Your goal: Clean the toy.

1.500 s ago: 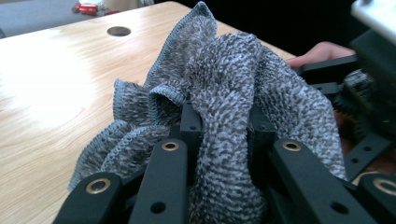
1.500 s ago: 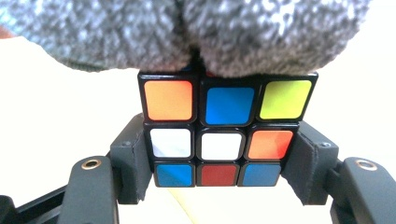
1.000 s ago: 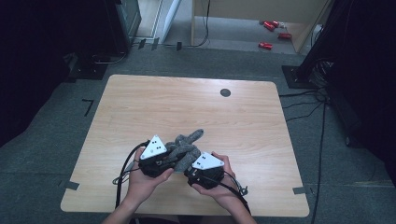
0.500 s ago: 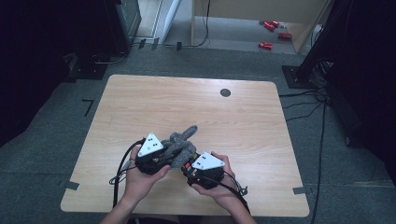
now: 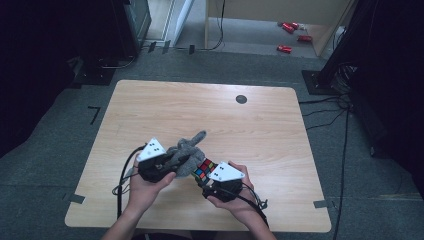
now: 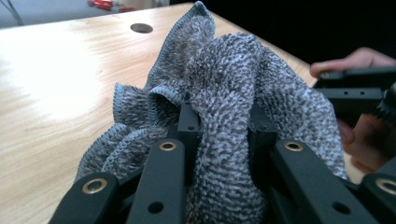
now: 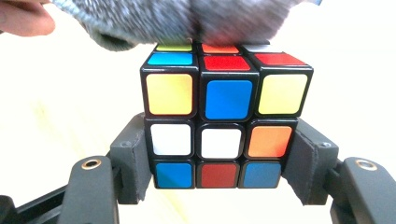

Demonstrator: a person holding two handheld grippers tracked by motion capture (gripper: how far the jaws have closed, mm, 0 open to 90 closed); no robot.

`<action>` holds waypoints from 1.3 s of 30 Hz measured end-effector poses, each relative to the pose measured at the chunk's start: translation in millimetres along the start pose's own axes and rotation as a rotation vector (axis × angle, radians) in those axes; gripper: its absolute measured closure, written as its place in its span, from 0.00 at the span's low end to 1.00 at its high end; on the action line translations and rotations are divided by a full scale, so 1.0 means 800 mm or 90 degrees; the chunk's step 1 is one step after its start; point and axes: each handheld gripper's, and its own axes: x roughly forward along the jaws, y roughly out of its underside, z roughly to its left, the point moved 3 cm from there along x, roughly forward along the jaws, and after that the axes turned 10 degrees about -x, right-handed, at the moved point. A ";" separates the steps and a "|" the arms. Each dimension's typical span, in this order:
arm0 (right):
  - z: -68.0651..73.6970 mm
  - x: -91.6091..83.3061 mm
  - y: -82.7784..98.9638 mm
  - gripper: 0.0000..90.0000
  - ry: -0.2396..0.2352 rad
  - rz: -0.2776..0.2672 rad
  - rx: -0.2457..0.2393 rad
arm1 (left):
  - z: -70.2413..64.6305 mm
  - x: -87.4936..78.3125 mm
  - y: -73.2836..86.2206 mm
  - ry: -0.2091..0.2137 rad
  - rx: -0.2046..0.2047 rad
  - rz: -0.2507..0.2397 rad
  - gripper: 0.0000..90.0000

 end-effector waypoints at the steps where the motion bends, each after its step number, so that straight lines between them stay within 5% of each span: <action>1: -0.003 -0.002 -0.001 0.39 0.001 -0.007 0.009 | 0.006 -0.003 -0.002 0.026 -0.025 -0.009 0.83; 4: -0.007 -0.007 -0.002 0.39 -0.007 -0.027 0.025 | 0.017 -0.004 -0.001 0.099 -0.080 -0.019 0.83; 6: -0.006 -0.009 -0.004 0.39 -0.008 -0.039 0.019 | 0.017 0.002 0.003 0.124 -0.090 -0.009 0.84; 11: -0.007 -0.015 -0.006 0.39 -0.004 -0.062 0.011 | 0.031 0.007 0.005 0.214 -0.176 -0.010 0.85; 14: -0.006 -0.018 -0.009 0.39 -0.002 -0.076 0.003 | 0.037 0.006 0.006 0.241 -0.201 -0.009 0.85; 26: -0.007 -0.025 -0.014 0.39 0.000 -0.109 0.006 | 0.052 0.015 0.015 0.218 -0.215 0.024 0.84; 29: -0.006 -0.028 -0.016 0.39 0.001 -0.115 0.006 | 0.045 0.024 0.019 0.218 -0.201 0.049 0.84; 35: -0.010 -0.032 -0.016 0.38 0.001 -0.125 0.016 | 0.038 0.037 0.029 0.161 -0.162 0.098 0.84; 39: -0.013 -0.033 -0.016 0.38 0.008 -0.125 0.022 | 0.039 0.036 0.028 0.136 -0.149 0.092 0.84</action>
